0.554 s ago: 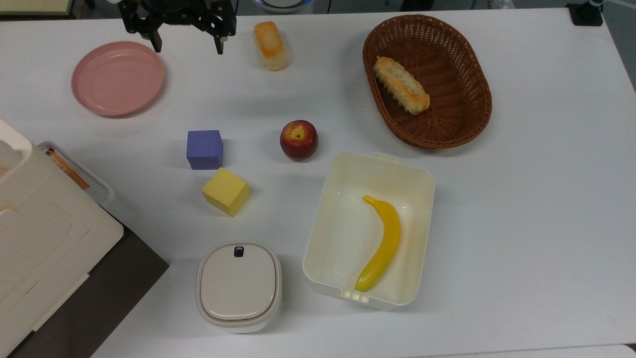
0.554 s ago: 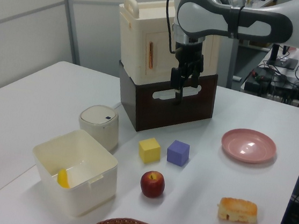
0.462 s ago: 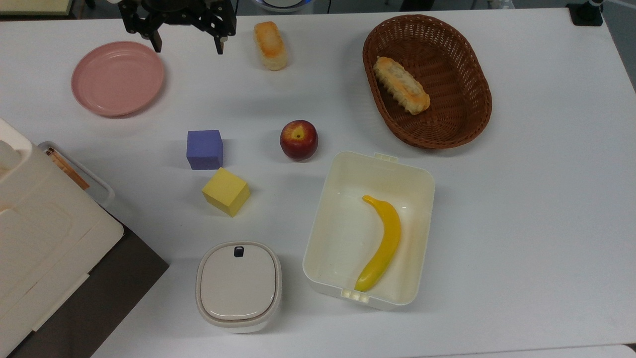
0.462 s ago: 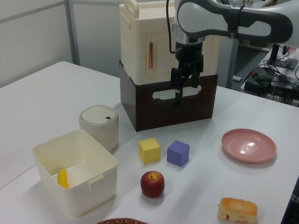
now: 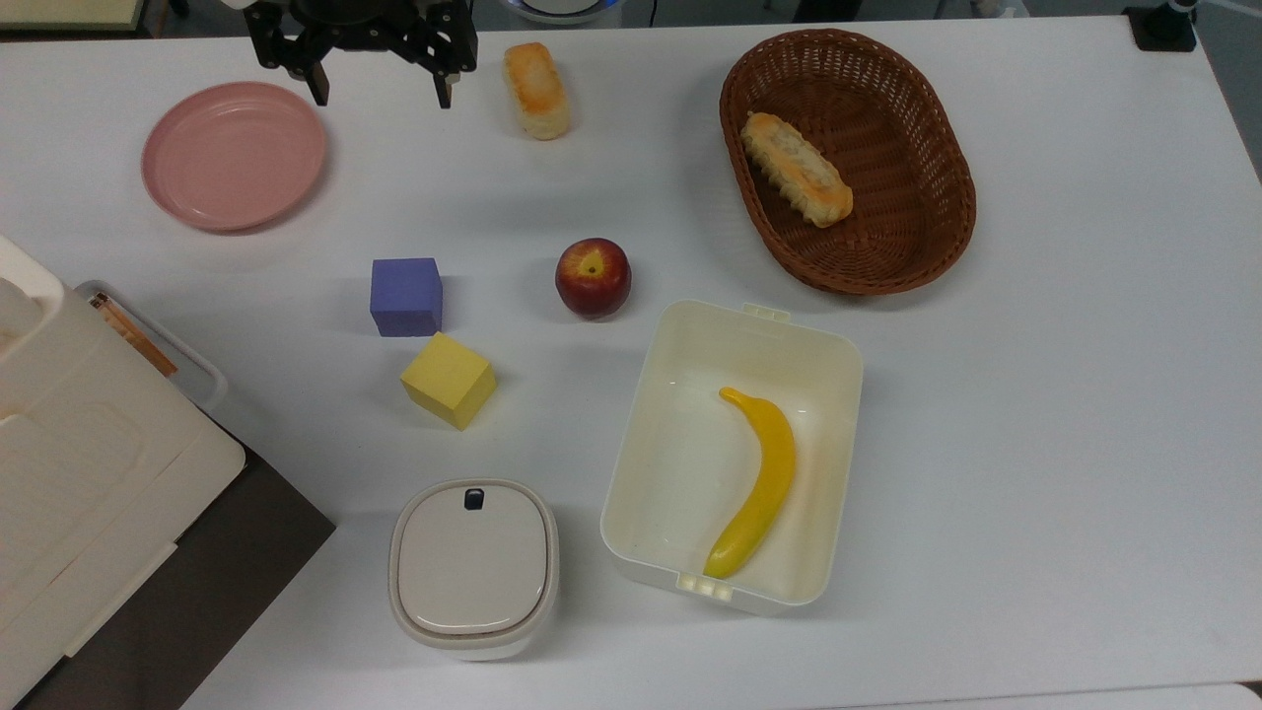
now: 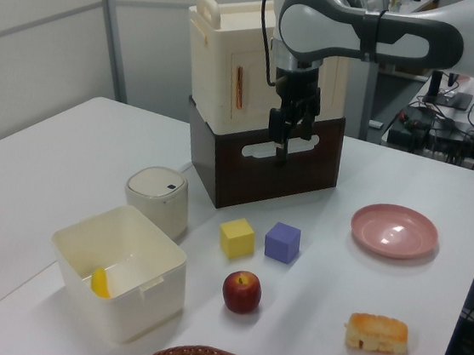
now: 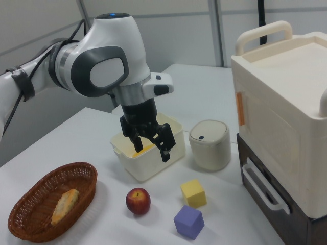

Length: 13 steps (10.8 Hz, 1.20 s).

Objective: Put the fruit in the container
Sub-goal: 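Move the open gripper toward the red apple and lower it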

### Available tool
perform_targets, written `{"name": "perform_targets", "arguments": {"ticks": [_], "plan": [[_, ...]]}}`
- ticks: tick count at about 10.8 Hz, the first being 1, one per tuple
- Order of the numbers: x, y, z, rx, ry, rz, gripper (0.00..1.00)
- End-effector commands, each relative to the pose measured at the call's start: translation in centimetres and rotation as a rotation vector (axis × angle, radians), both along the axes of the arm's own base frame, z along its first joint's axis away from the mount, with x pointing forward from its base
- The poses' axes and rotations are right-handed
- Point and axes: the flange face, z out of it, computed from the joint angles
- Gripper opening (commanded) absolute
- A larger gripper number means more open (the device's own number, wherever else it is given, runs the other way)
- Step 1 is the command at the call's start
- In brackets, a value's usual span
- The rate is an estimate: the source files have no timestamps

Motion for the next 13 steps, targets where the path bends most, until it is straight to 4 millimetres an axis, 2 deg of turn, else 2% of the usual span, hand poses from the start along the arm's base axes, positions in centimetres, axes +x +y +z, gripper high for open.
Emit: {"name": "perform_targets", "arguments": {"ticks": [1, 4, 5, 7, 9, 12, 13], "plan": [[-0.2, 0.9, -0.2, 0.002, -0.002, 0.022, 1.0], [0.0, 1.2, -0.8, 0.006, 0.008, 0.036, 1.0], [0.3, 2.4, -1.6, 0.007, 0.021, 0.064, 1.0], [0.4, 3.1, -2.3, 0.011, 0.04, 0.122, 1.0], [0.4, 4.9, -4.0, 0.02, 0.08, 0.211, 1.0], [1.2, 7.3, -7.1, 0.027, 0.134, 0.257, 1.0], [1.7, 8.2, -8.8, 0.028, 0.162, 0.27, 1.0]]}}
